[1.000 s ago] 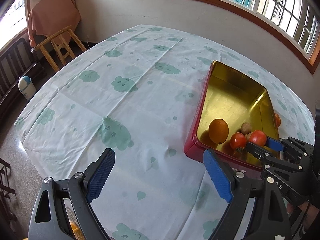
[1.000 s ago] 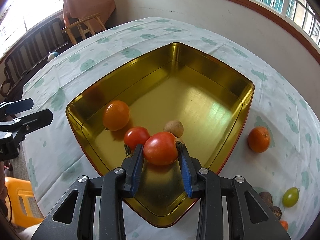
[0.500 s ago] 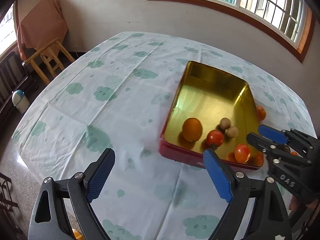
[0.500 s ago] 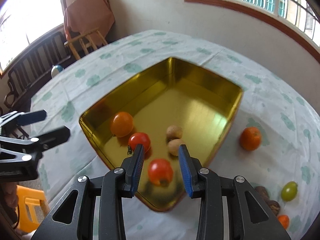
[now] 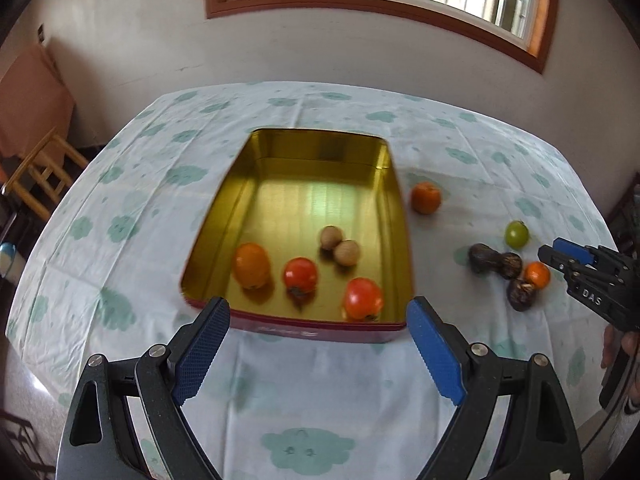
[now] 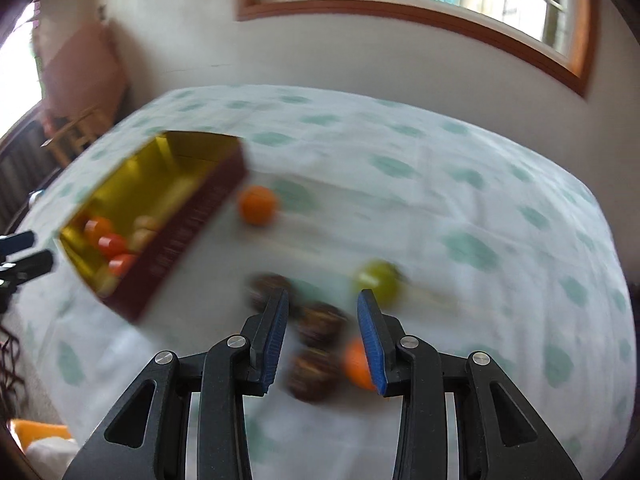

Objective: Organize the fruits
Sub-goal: 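Grasp the mandarin beside the brown fruits with the right gripper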

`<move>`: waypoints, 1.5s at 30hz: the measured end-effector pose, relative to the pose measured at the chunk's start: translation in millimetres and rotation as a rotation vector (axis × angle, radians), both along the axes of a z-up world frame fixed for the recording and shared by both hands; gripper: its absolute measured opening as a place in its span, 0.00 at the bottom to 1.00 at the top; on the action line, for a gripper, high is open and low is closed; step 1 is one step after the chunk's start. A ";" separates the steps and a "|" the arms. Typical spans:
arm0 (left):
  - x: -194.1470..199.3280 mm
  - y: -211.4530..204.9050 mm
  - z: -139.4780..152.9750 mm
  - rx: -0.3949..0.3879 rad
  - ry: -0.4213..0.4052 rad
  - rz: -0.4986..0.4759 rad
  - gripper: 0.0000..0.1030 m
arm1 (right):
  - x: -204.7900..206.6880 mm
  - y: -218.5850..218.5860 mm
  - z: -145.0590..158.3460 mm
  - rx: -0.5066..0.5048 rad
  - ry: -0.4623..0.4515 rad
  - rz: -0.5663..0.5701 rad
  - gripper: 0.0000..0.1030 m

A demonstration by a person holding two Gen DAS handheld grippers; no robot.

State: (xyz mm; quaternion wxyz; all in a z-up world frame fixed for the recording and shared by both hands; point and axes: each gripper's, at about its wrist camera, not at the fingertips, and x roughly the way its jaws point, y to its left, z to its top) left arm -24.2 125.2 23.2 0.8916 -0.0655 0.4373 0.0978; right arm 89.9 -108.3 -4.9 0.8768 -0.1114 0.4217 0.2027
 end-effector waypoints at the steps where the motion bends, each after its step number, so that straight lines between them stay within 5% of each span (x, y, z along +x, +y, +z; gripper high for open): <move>1: 2.4 -7.0 0.5 0.002 0.002 -0.018 0.85 | 1.6 -7.0 -2.7 -0.005 0.006 -0.010 0.36; 20: 28.6 -92.6 -23.2 0.005 0.080 -0.224 0.85 | 1.7 -24.2 -33.1 0.069 0.067 0.003 0.38; 37: 32.9 -105.8 -37.7 -0.003 0.107 -0.252 0.85 | -3.7 -26.1 -38.3 0.083 0.068 0.026 0.38; 45: 33.0 -107.7 -40.6 -0.008 0.119 -0.248 0.85 | 2.0 -27.3 -43.3 0.123 0.101 -0.007 0.48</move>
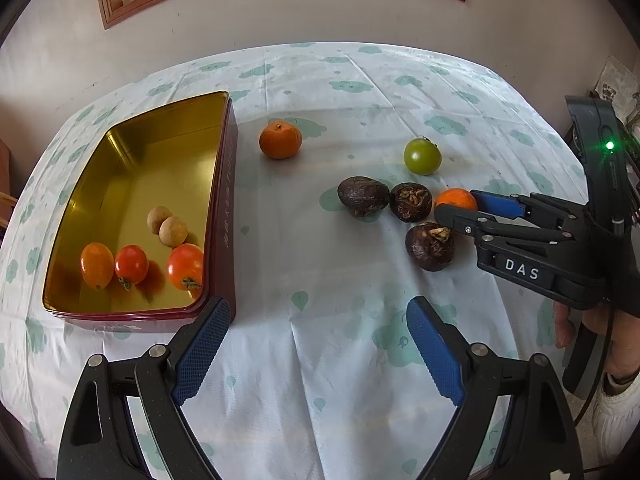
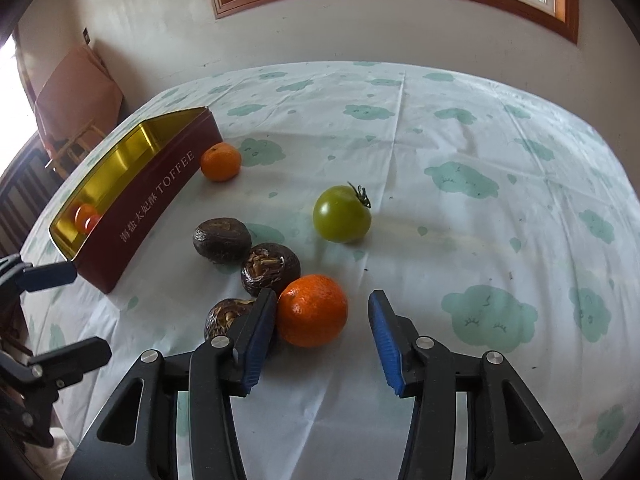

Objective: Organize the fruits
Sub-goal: 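Grasp the mandarin beside the brown fruits with the right gripper, then grasp a dark brown round fruit with the left gripper while the right gripper holds the mandarin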

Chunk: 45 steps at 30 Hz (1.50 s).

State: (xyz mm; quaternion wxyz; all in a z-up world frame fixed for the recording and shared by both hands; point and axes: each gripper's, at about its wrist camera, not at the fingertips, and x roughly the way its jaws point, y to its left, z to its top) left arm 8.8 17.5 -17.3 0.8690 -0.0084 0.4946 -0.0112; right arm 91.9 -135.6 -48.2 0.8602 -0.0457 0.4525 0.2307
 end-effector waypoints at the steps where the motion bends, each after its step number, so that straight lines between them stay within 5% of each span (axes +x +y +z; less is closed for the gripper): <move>1: 0.3 0.3 -0.5 -0.001 0.000 0.001 0.85 | -0.3 0.9 -0.6 -0.007 -0.005 -0.003 0.47; 6: 0.7 1.3 -1.2 -0.003 -0.001 0.001 0.85 | 0.0 2.6 -2.4 -0.030 -0.017 -0.005 0.39; 18: 7.8 -14.3 -1.4 -0.016 -0.021 -0.033 0.85 | -8.9 -1.1 -9.2 -0.066 -0.067 0.009 0.38; 28: 26.4 -34.6 -7.9 -0.071 -0.010 -0.081 0.83 | 12.0 -56.3 -10.1 -0.098 -0.104 -0.150 0.38; 34: 38.3 -47.7 -12.2 -0.079 -0.008 -0.096 0.78 | 23.7 -86.1 -10.5 -0.103 -0.099 -0.227 0.38; 45: 61.9 -56.7 -34.0 -0.138 0.069 -0.084 0.52 | 25.9 -92.8 -10.3 -0.104 -0.090 -0.239 0.38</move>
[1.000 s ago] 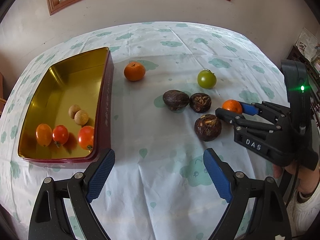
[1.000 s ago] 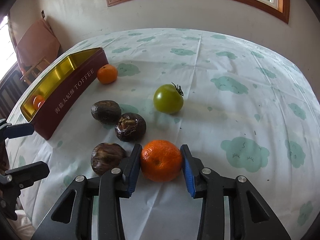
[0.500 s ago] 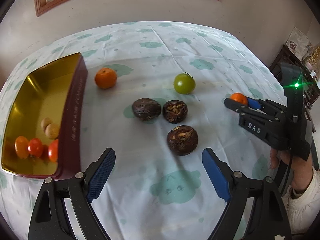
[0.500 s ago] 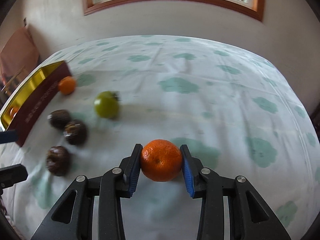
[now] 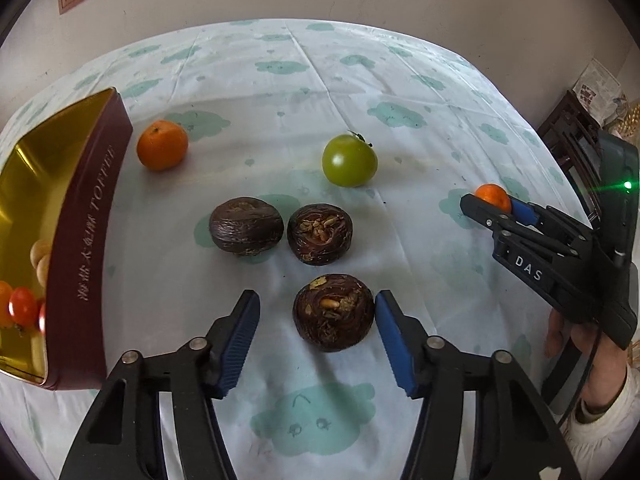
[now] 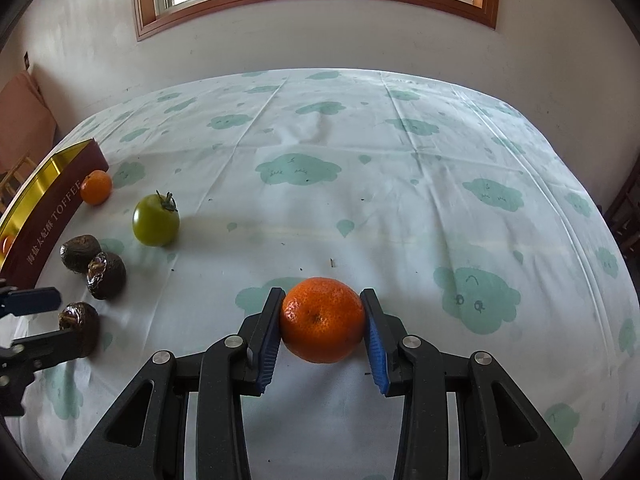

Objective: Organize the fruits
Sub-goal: 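Grasp a dark brown round fruit with the left gripper while the right gripper holds the mandarin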

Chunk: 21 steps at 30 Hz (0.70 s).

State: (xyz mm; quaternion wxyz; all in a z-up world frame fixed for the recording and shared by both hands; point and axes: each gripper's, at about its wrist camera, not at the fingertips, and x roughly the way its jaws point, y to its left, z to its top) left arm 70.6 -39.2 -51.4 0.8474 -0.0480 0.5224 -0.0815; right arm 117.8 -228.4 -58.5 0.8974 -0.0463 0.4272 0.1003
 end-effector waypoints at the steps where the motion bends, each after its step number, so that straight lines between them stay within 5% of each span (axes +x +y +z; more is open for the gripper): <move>1: 1.0 0.2 -1.3 -0.007 0.004 0.000 0.50 | 0.2 0.4 0.1 -0.001 0.000 0.000 0.38; 8: 1.1 -4.1 -3.3 -0.013 -0.006 -0.021 0.37 | 0.2 1.3 -0.3 -0.002 0.000 0.001 0.38; 21: -5.3 3.4 2.3 -0.023 -0.017 -0.017 0.36 | -0.1 2.8 -0.8 -0.007 0.000 0.001 0.39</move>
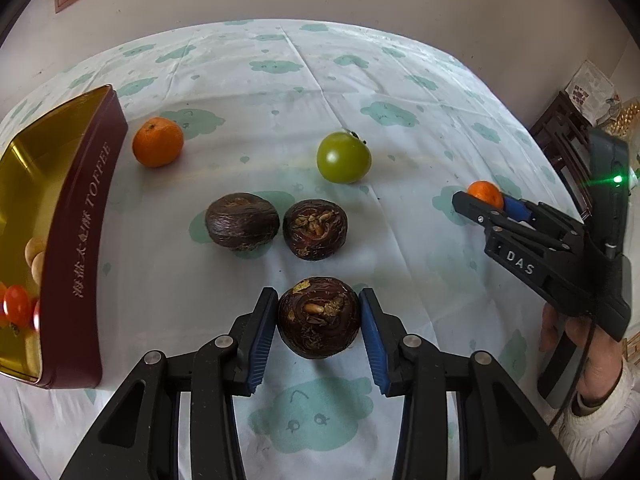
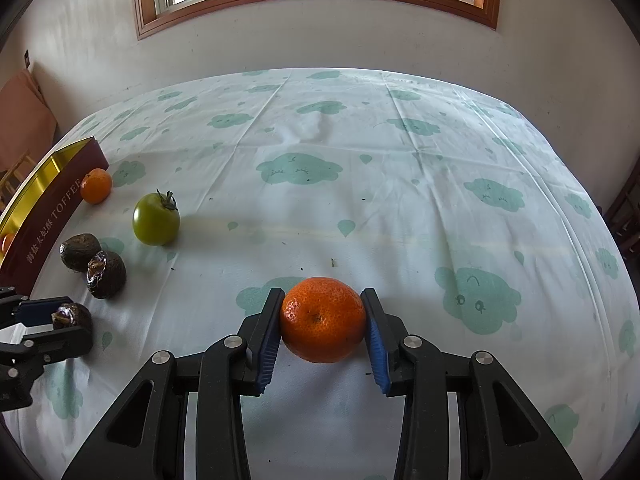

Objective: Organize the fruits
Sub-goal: 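Grasp a dark brown round fruit with the left gripper while the right gripper holds the mandarin, then carry the brown fruit into the tin and open the left gripper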

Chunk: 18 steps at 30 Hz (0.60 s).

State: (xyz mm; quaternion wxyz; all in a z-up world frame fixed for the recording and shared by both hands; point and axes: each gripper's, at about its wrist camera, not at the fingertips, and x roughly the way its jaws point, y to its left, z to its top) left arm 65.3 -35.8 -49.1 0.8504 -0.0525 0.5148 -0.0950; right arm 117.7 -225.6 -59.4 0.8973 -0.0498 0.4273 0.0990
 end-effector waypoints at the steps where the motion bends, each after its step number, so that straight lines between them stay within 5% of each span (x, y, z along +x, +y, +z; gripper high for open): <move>1: -1.2 1.8 2.5 0.002 -0.007 0.005 0.36 | 0.0 -0.1 0.0 0.001 0.000 0.000 0.39; 18: -14.4 96.1 65.1 0.054 -0.144 0.195 0.36 | 0.1 0.6 0.1 -0.001 0.000 0.001 0.39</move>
